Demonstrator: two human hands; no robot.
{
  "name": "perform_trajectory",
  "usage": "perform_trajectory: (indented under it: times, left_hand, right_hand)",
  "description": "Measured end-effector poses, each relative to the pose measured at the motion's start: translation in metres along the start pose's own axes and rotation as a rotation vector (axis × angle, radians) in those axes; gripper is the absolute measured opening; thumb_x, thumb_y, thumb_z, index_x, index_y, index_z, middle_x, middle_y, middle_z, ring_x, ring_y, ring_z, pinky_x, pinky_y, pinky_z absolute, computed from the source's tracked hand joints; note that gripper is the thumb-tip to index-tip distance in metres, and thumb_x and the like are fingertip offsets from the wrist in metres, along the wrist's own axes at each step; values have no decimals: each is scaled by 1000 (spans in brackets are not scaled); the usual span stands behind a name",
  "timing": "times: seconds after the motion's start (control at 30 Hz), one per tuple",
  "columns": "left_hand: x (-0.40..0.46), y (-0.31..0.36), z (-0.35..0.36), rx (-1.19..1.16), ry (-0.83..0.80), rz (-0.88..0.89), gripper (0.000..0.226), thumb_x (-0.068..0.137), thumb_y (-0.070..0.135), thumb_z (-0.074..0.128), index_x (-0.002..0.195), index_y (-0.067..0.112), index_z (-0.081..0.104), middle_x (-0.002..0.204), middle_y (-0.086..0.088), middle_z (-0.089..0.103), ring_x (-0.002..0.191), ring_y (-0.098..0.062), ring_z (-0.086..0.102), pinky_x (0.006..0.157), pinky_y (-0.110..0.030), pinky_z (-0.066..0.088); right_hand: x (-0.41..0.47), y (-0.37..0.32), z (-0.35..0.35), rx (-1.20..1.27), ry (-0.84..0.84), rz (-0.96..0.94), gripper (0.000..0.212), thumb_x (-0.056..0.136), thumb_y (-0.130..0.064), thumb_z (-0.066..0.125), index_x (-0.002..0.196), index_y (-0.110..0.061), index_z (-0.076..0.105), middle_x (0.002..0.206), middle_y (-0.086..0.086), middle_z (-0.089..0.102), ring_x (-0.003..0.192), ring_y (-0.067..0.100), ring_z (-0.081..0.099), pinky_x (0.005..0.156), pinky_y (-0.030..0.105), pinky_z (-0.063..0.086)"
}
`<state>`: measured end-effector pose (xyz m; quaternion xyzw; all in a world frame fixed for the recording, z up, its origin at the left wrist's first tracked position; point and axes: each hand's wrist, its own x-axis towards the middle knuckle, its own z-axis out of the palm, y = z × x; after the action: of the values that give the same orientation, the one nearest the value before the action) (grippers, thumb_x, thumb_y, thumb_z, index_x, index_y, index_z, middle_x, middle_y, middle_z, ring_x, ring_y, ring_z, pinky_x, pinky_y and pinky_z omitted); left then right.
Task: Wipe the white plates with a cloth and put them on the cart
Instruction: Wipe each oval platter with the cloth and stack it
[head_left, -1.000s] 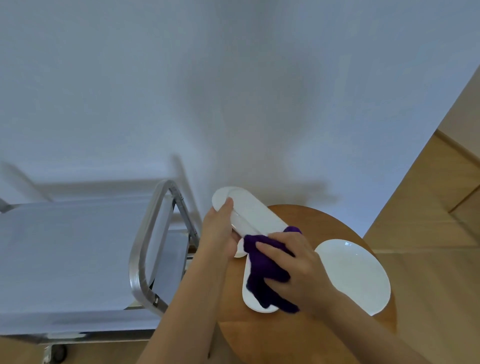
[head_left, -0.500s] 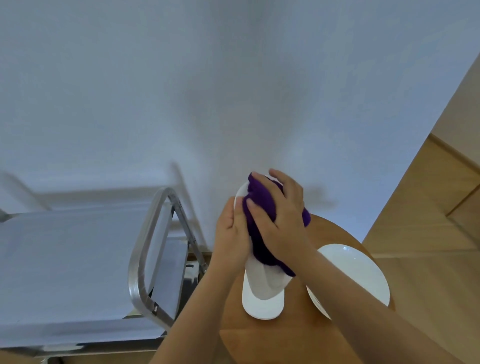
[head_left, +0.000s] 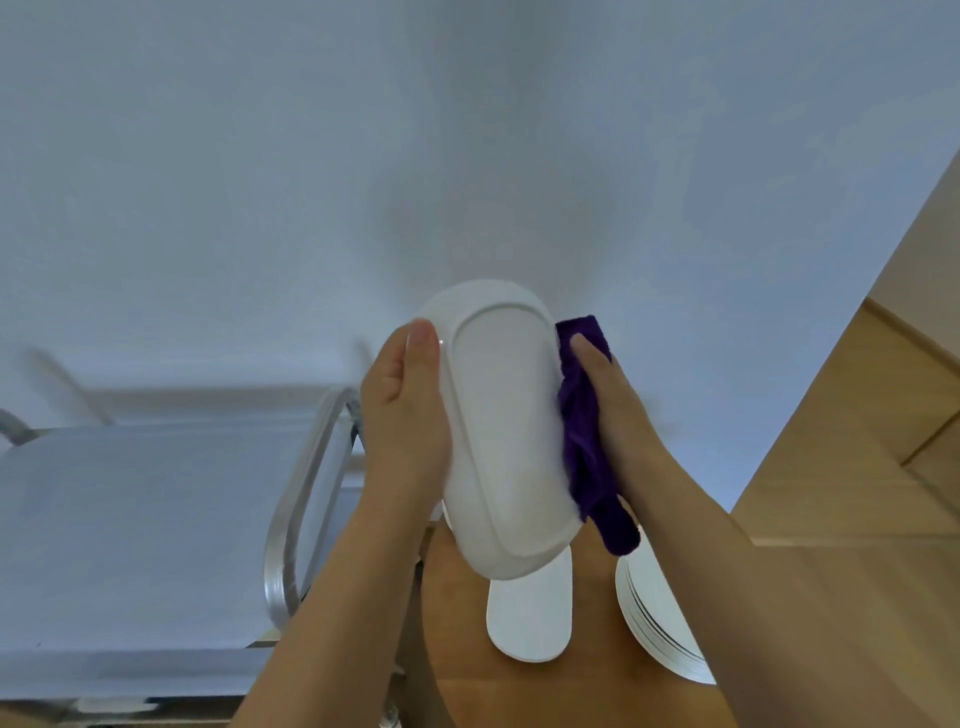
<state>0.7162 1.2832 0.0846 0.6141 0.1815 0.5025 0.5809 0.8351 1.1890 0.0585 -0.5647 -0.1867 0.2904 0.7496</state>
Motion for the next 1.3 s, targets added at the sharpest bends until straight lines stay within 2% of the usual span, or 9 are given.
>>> perform_trajectory:
  times: [0.17, 0.43, 0.53, 0.67, 0.73, 0.83, 0.97, 1.1, 1.3]
  left_hand:
    - [10, -7, 6, -90, 122, -183, 39, 98, 41, 45, 67, 37, 68, 68, 19, 67, 67, 4, 63, 57, -10, 48]
    - [10, -23, 6, -178, 234, -304, 35, 98, 46, 43, 72, 38, 67, 69, 23, 68, 64, 7, 63, 51, -8, 47]
    - [11, -32, -7, -407, 16, -454, 26, 93, 46, 50, 100, 28, 68, 89, 11, 75, 82, -4, 71, 58, -20, 56]
    - [29, -23, -35, -637, -435, -604, 68, 59, 54, 83, 105, 6, 73, 101, -18, 72, 91, -31, 71, 70, -42, 60]
    - [39, -16, -41, -773, -673, -757, 75, 72, 47, 78, 124, -3, 59, 119, -28, 62, 107, -41, 63, 87, -52, 53]
    - [47, -12, -37, -494, -823, -838, 75, 57, 47, 87, 113, 2, 69, 111, -21, 69, 99, -34, 68, 80, -43, 57]
    - [44, -11, -26, -308, -736, -853, 63, 33, 31, 96, 88, 7, 78, 89, -14, 74, 78, -26, 73, 60, -33, 58]
    - [36, -15, -21, -364, -640, -805, 27, 74, 28, 68, 91, 9, 78, 93, -13, 75, 82, -26, 73, 61, -32, 58]
    - [26, -20, -14, -435, -532, -710, 43, 82, 38, 49, 107, 11, 72, 107, -11, 72, 95, -23, 71, 68, -30, 58]
  right_hand:
    - [-3, 1, -3, -213, 72, -102, 22, 82, -44, 62, 92, -25, 62, 70, -16, 68, 61, 0, 63, 50, 12, 45]
    - [-16, 15, -9, -19, 178, 1, 21, 74, -35, 74, 84, -19, 64, 66, -6, 69, 57, 7, 65, 47, 18, 49]
    - [-10, -5, -25, -154, 109, -66, 20, 71, -35, 76, 78, -21, 65, 64, -5, 68, 55, 8, 64, 47, 17, 47]
    - [4, -46, -50, -332, -77, -40, 21, 58, -48, 78, 61, -30, 66, 66, 0, 68, 54, 13, 64, 47, 21, 48]
    - [11, -60, -58, -421, -192, -26, 26, 54, -50, 79, 69, -30, 69, 72, 1, 71, 60, 16, 66, 51, 22, 50]
    - [18, -70, -59, -556, -321, -32, 30, 59, -45, 78, 82, -28, 71, 79, 3, 72, 66, 18, 68, 56, 24, 51]
    - [23, -69, -52, -616, -294, -127, 27, 65, -49, 74, 85, -31, 70, 77, -1, 73, 64, 14, 69, 53, 16, 49]
    - [25, -53, -49, -511, -106, -266, 14, 82, -40, 66, 90, -29, 64, 73, -8, 71, 60, 6, 66, 49, 12, 46]
    - [14, -21, -42, -517, 119, -268, 14, 84, -45, 57, 78, -34, 61, 72, -5, 69, 61, 9, 64, 57, 25, 48]
